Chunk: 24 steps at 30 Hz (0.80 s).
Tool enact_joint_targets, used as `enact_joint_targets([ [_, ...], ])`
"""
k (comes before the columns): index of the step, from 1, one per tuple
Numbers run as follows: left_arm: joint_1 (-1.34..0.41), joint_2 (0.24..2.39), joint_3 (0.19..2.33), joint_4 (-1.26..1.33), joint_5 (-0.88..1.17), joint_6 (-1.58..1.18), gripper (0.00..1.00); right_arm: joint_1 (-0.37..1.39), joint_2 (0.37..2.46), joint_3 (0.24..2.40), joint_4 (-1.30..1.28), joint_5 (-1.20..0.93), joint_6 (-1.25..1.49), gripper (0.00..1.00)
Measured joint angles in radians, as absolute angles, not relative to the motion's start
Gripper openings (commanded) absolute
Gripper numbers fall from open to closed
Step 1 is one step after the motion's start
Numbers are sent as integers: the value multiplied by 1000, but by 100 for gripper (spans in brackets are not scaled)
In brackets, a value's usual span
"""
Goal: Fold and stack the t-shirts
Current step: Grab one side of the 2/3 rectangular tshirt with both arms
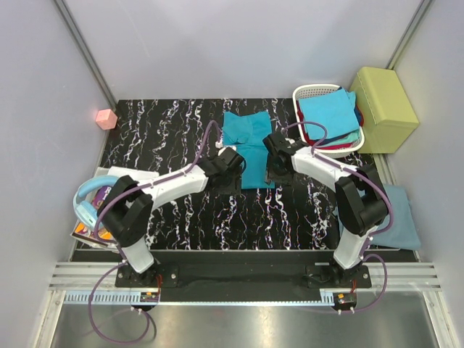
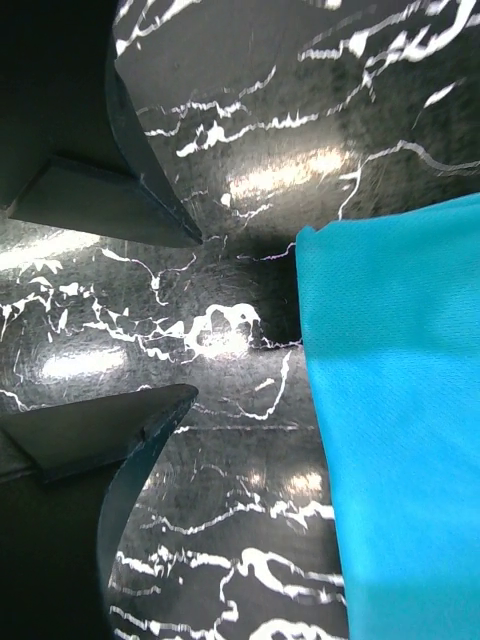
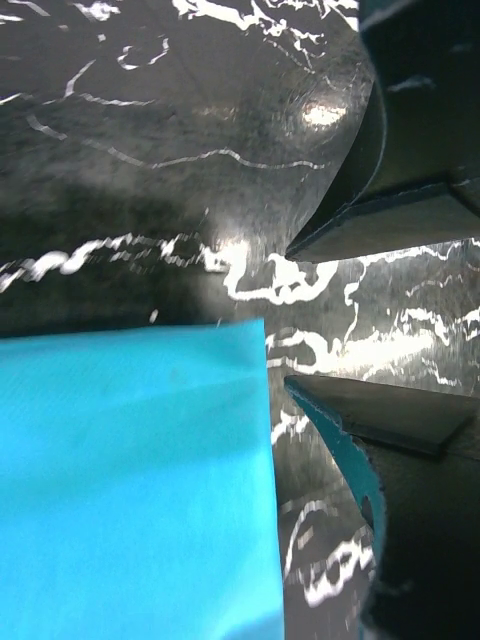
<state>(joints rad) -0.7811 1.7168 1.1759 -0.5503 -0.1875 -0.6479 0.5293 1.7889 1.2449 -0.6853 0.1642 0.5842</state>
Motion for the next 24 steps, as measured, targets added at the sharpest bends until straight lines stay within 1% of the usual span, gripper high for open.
enact_joint_targets([
  [7, -772, 1733, 1199, -550, -205, -644, 63, 531, 1805, 1287, -679, 165, 585, 55],
  [16, -687, 1837, 1205, -547, -192, -636, 63, 531, 1928, 1303, -670, 162, 587, 54],
  [24, -656, 1863, 1240, -539, -180, -621, 62, 531, 1943, 1322, -653, 162, 589, 53],
])
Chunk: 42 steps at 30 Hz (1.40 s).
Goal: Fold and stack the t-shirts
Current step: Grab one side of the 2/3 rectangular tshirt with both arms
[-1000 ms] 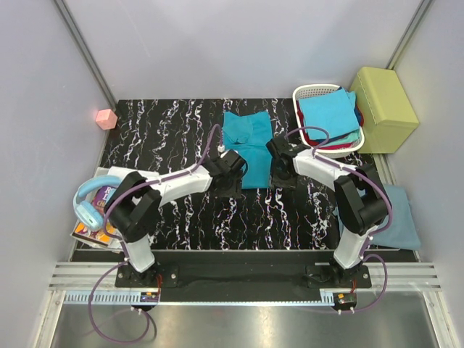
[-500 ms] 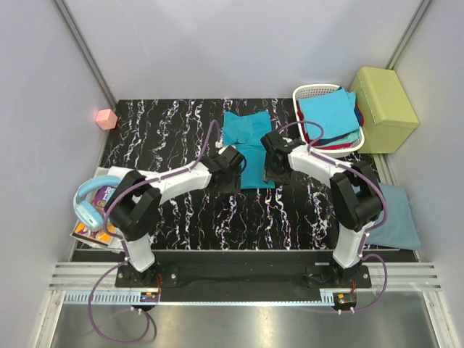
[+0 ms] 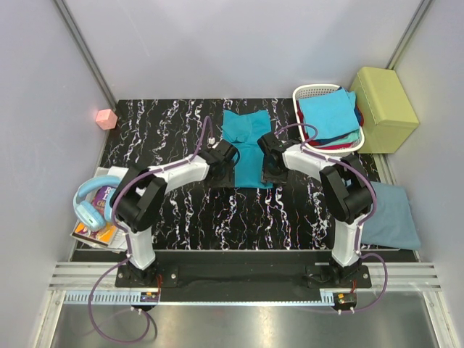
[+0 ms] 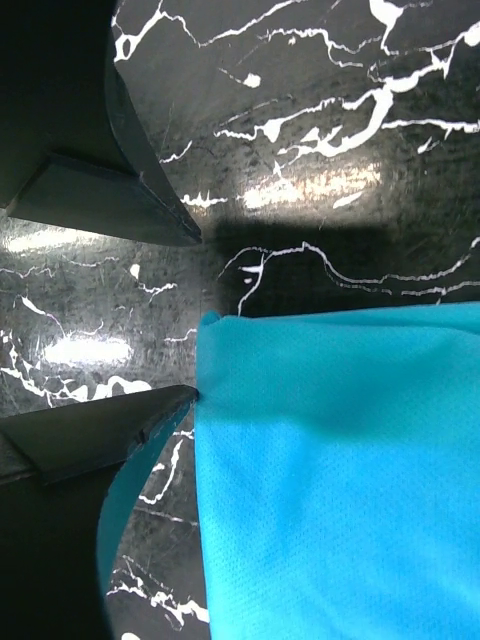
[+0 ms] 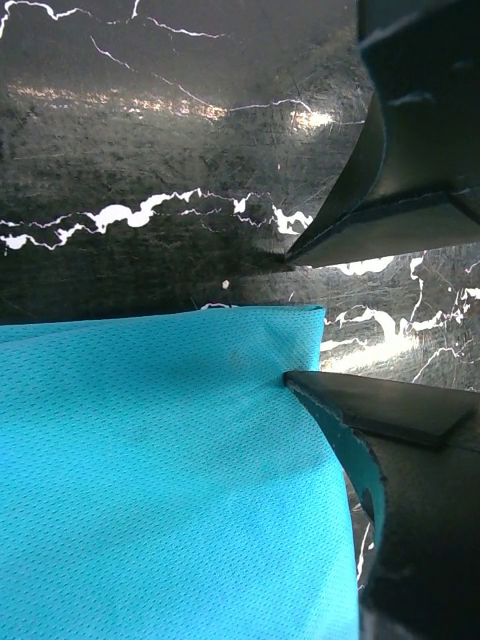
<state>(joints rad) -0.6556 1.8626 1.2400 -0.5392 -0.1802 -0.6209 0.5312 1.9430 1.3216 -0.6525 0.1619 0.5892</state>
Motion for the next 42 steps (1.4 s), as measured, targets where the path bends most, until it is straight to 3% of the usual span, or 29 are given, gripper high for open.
enact_joint_targets([
  [4, -656, 1863, 1240, -531, -171, -621, 61, 531, 1944, 1321, -650, 161, 592, 50],
  [9, -657, 1876, 1250, -524, -165, -615, 48, 531, 1944, 1318, -640, 152, 599, 44],
  [14, -656, 1905, 1259, -521, -159, -609, 44, 531, 1944, 1314, -631, 143, 601, 41],
  [16, -655, 1911, 1264, -520, -155, -607, 38, 531, 1944, 1314, -629, 141, 601, 39],
  [18, -653, 1915, 1270, -518, -154, -607, 26, 531, 1944, 1314, -625, 137, 603, 32],
  [23, -646, 1924, 1275, -505, -146, -607, 13, 532, 1945, 1312, -612, 128, 611, 19],
  [27, -646, 1925, 1275, -495, -142, -607, 4, 532, 1944, 1308, -599, 119, 612, 3],
  [29, -646, 1925, 1275, -493, -140, -606, 0, 532, 1944, 1306, -598, 118, 612, 0],
  [42, -672, 1837, 1152, -447, -100, -627, 0, 533, 1848, 1172, -538, 104, 634, 0],
])
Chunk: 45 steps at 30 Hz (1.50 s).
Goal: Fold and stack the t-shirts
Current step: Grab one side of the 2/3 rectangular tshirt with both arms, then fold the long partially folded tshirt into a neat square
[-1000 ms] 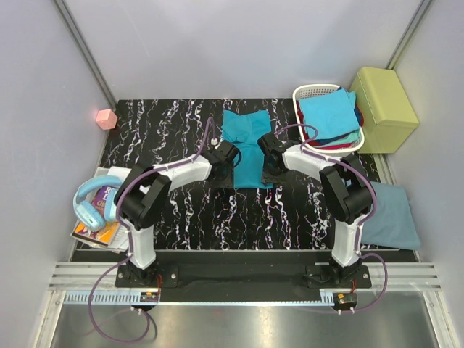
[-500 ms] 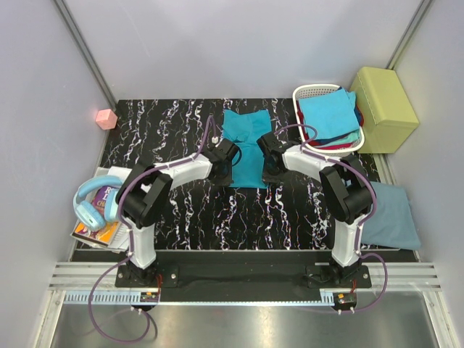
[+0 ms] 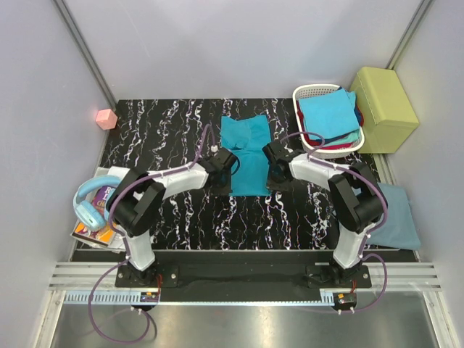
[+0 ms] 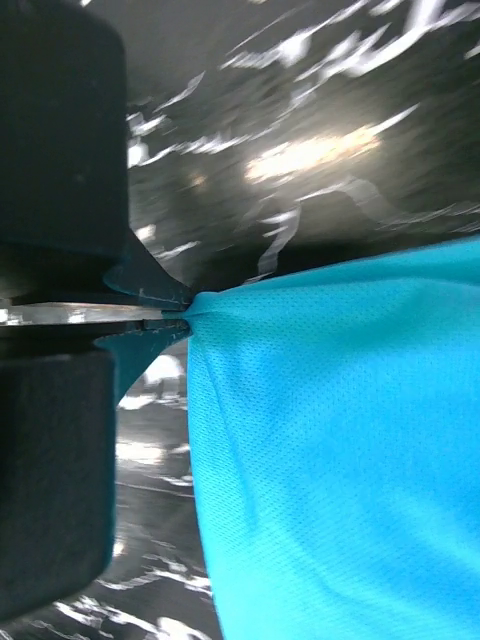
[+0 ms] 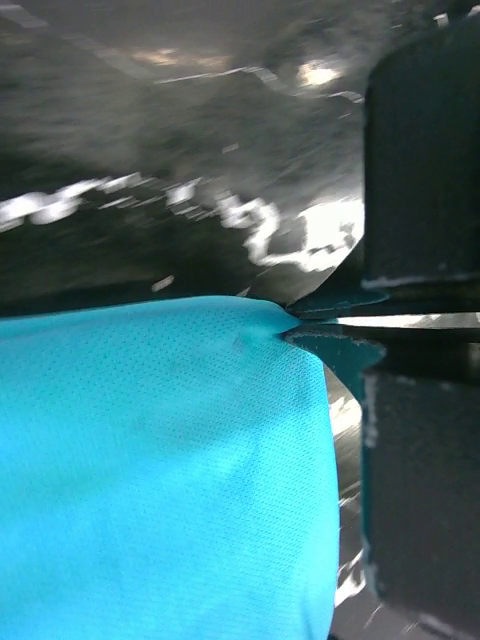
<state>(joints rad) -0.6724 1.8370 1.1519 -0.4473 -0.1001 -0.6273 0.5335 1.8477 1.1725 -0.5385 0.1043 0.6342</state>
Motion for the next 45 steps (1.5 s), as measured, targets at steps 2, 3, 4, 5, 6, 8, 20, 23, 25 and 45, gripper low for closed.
enact_joint_targets([
  [2, -704, 1808, 1119, -459, -92, -636, 0, 538, 1811, 1128, -548, 92, 642, 0],
  [3, -720, 1796, 1107, -468, -88, -639, 0, 542, 1796, 1111, -555, 88, 647, 0],
  [4, -746, 1777, 1086, -479, -82, -647, 0, 548, 1777, 1092, -568, 84, 651, 0],
  [5, -763, 1761, 1071, -487, -79, -651, 0, 554, 1762, 1076, -579, 84, 655, 0],
  [6, -786, 1744, 1055, -501, -75, -657, 0, 567, 1740, 1050, -590, 83, 663, 0],
  [8, -831, 1708, 1025, -529, -63, -669, 0, 599, 1701, 1012, -619, 83, 679, 0],
  [20, -995, 1449, 888, -651, -28, -809, 0, 742, 1466, 849, -734, 30, 813, 0],
  [23, -1033, 1409, 874, -674, -31, -849, 0, 756, 1419, 836, -761, 24, 833, 0],
  [25, -1053, 1386, 874, -696, -39, -873, 0, 758, 1394, 838, -777, 31, 837, 0],
  [45, -933, 1467, 1194, -848, -236, -821, 0, 737, 1612, 1290, -881, 280, 680, 0],
])
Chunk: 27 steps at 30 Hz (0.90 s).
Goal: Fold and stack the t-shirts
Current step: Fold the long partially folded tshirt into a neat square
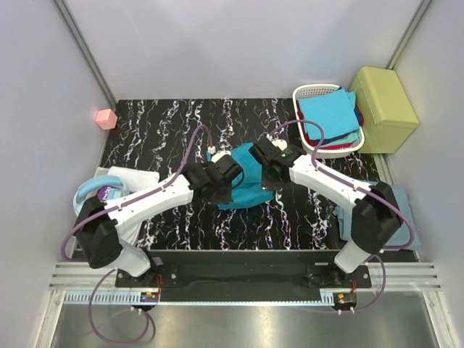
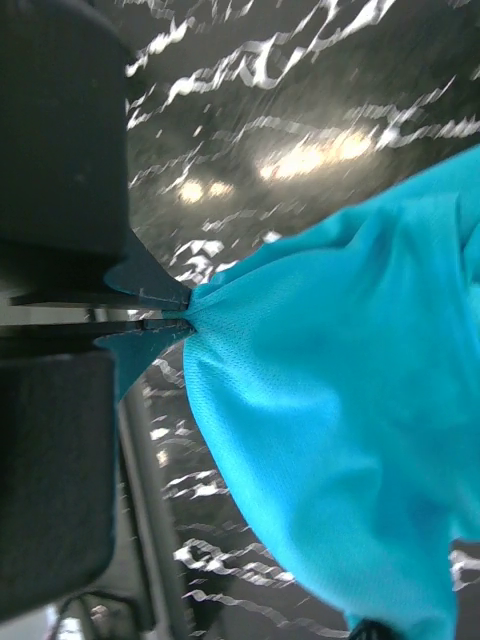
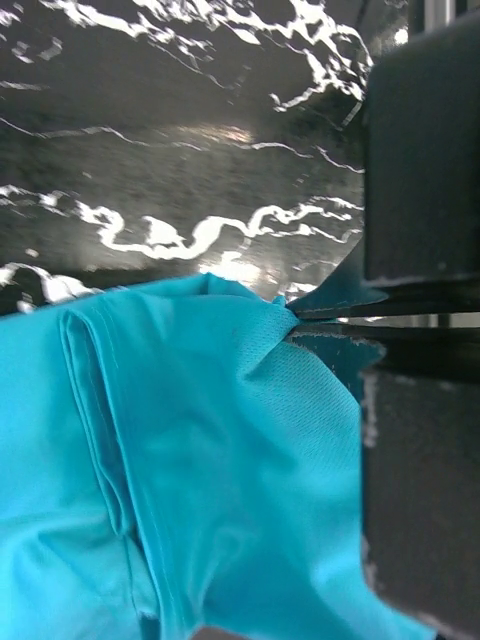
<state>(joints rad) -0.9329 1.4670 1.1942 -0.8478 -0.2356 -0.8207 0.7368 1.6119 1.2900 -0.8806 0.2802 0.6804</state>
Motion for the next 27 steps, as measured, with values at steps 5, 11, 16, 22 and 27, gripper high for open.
enact_joint_targets([
  [5, -870, 1509, 1214, -844, -251, -793, 0, 684, 1678, 1345, -882, 297, 651, 0],
  [11, -797, 1539, 1241, -818, -255, -772, 0, 626, 1721, 1431, -879, 295, 628, 0],
  [16, -764, 1542, 1277, -801, -269, -753, 0, 609, 1739, 1469, -863, 294, 614, 0],
  [22, -777, 1528, 1234, -786, -262, -757, 0, 609, 1698, 1369, -836, 265, 627, 0],
  [27, -832, 1467, 1113, -768, -240, -784, 0, 638, 1591, 1189, -824, 221, 658, 0],
])
